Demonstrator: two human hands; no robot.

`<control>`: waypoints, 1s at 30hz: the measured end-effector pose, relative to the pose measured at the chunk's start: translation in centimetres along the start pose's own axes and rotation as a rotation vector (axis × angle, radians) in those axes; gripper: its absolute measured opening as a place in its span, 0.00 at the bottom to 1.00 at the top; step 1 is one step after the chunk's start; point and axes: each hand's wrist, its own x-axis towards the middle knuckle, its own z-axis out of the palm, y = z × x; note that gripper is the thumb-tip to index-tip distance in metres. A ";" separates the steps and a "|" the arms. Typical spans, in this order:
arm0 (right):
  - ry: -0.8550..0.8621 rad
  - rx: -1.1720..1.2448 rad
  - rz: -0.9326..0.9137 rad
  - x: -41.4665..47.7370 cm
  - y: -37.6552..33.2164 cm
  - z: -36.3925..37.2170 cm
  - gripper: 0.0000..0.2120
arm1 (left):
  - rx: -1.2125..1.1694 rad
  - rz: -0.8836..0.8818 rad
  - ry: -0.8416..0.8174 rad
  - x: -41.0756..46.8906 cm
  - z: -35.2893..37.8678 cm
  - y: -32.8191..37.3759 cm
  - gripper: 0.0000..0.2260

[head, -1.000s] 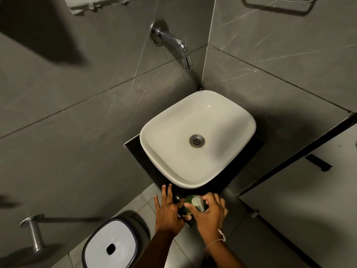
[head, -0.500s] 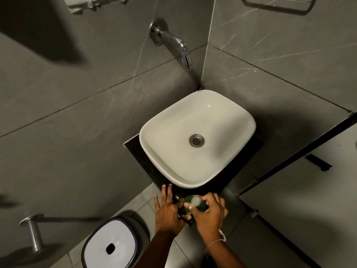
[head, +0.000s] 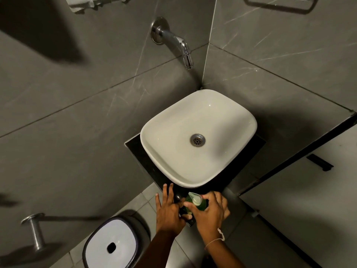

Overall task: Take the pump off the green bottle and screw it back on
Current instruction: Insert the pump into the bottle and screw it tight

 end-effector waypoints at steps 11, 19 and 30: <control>0.029 0.061 -0.081 0.1 0.6 -0.6 0.16 | -0.004 0.001 -0.008 0.1 -0.1 0.1 0.18; 0.012 0.086 -0.099 -0.3 0.9 -0.4 0.18 | -0.006 0.009 0.003 0.0 0.1 0.1 0.18; 0.035 0.083 -0.134 0.4 1.4 -0.6 0.19 | -0.005 0.021 0.010 0.0 0.3 -0.2 0.18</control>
